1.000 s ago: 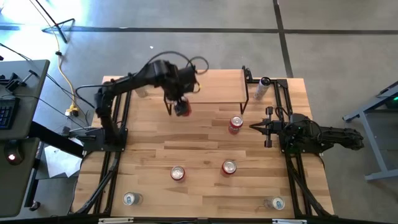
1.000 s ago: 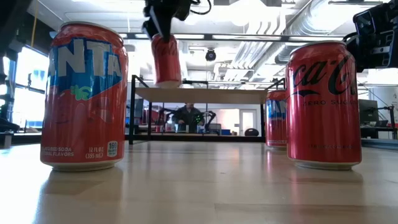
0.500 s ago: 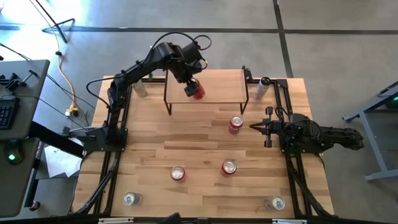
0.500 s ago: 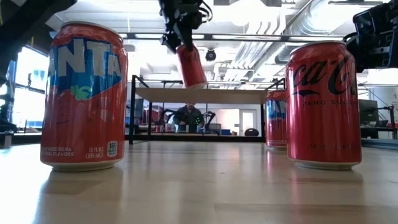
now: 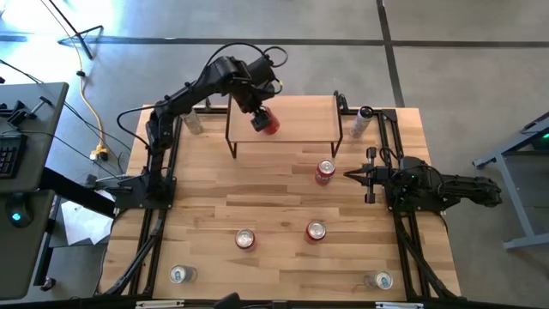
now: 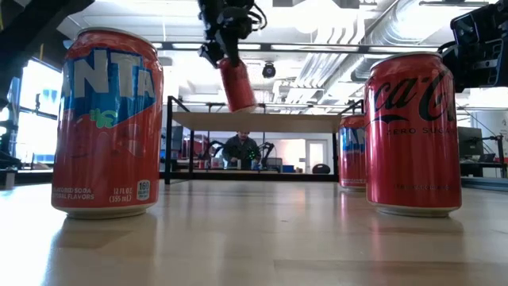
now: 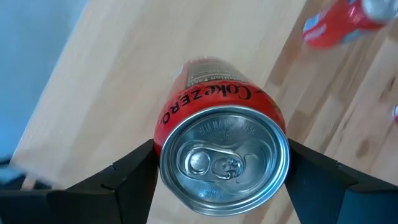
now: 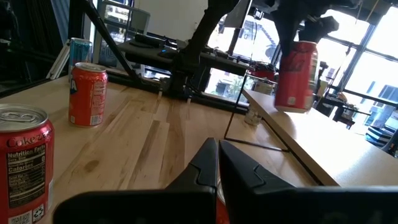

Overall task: Place canned beverage on shelf
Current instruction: Put the top red and black soda can on the shelf

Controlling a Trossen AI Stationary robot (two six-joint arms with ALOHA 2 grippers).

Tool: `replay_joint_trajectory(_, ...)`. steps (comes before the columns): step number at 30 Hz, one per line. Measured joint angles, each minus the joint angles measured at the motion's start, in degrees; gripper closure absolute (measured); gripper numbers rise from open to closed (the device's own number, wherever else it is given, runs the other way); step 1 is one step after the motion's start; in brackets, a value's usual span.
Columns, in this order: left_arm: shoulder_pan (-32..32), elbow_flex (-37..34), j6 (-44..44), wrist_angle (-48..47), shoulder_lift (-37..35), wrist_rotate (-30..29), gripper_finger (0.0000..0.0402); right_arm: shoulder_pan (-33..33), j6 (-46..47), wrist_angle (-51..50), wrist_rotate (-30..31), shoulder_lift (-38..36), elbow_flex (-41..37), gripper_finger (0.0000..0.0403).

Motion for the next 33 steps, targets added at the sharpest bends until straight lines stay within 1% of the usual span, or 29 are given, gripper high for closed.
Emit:
replay_joint_trajectory(2, 0.2, 1.2, 0.5, -2.2, 0.0, -0.5, 0.0125, 0.0, 0.0, 0.0, 0.0, 0.0, 0.0, 0.0402)
replay_joint_trajectory(5, 1.0, 1.3, 0.9, -0.4, -0.9, -0.9, 0.0125, 0.0, 0.0, 0.0, 0.0, 0.0, 0.0, 0.0402)
replay_joint_trajectory(10, 3.0, 1.4, 0.9, -0.7, -1.1, -0.6, 0.0125, 0.0, 0.0, 0.0, 0.0, 0.0, 0.0, 0.0402)
replay_joint_trajectory(16, 4.4, 1.5, 0.4, -0.5, -0.7, 3.5, 0.0125, 0.0, 0.0, 0.0, 0.0, 0.0, 0.0, 0.0402)
replay_joint_trajectory(21, 4.3, 1.5, 0.4, -0.5, -0.8, 3.7, 0.0124, 0.0, 0.0, 0.0, 0.0, 0.0, 0.0, 0.0402)
replay_joint_trajectory(26, 4.1, 1.5, 1.3, -0.5, -0.8, 3.6, 0.0092, 0.0, 0.0, 0.0, 0.0, 0.0, 0.0, 0.0402)
replay_joint_trajectory(33, 4.1, 1.5, 1.6, -0.5, -0.7, 2.6, 0.0084, 0.0, 0.0, 0.0, 0.0, 0.0, 0.0, 0.0402)
